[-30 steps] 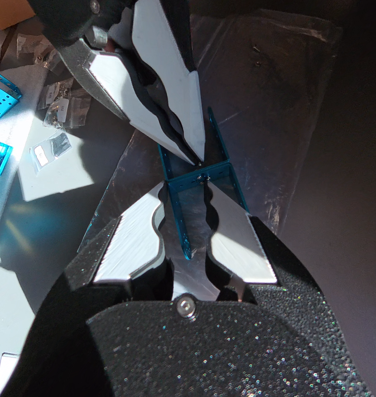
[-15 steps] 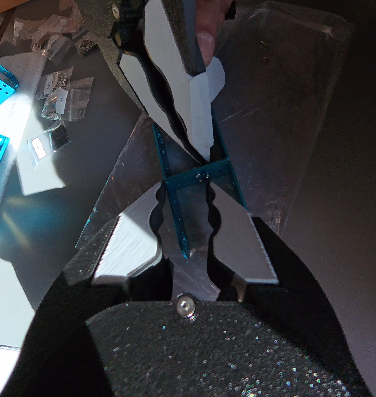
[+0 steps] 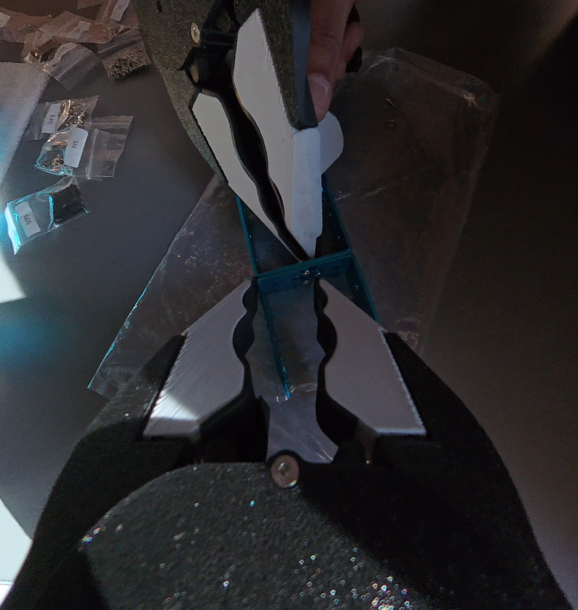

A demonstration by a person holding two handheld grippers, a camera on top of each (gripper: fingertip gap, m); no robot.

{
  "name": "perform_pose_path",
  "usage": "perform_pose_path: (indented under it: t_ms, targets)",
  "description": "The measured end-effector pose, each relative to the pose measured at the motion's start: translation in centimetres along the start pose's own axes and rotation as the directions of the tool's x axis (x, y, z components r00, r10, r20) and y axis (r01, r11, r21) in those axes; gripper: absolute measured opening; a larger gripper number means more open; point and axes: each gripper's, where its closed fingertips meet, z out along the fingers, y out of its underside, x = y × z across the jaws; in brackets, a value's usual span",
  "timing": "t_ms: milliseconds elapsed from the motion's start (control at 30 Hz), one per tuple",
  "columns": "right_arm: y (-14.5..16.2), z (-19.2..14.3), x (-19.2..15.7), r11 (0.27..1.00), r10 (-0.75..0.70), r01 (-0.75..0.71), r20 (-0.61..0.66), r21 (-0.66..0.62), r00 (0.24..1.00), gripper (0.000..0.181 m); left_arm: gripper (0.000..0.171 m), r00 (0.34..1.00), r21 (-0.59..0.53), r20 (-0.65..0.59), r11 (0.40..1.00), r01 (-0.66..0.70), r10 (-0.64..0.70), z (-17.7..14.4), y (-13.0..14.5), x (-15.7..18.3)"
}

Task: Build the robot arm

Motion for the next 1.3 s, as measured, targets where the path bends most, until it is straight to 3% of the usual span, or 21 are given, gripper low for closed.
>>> perform_pose_path:
  t_ms: [1300]
  targets:
    - [0.3, 0.1, -1.4, 1.0, 0.024, -0.023, 0.119, -0.008, 0.993, 0.001, 0.036, 1.0, 0.002, -0.007, 1.0, -0.015, 0.015, 0.1, -0.1, 0.2]
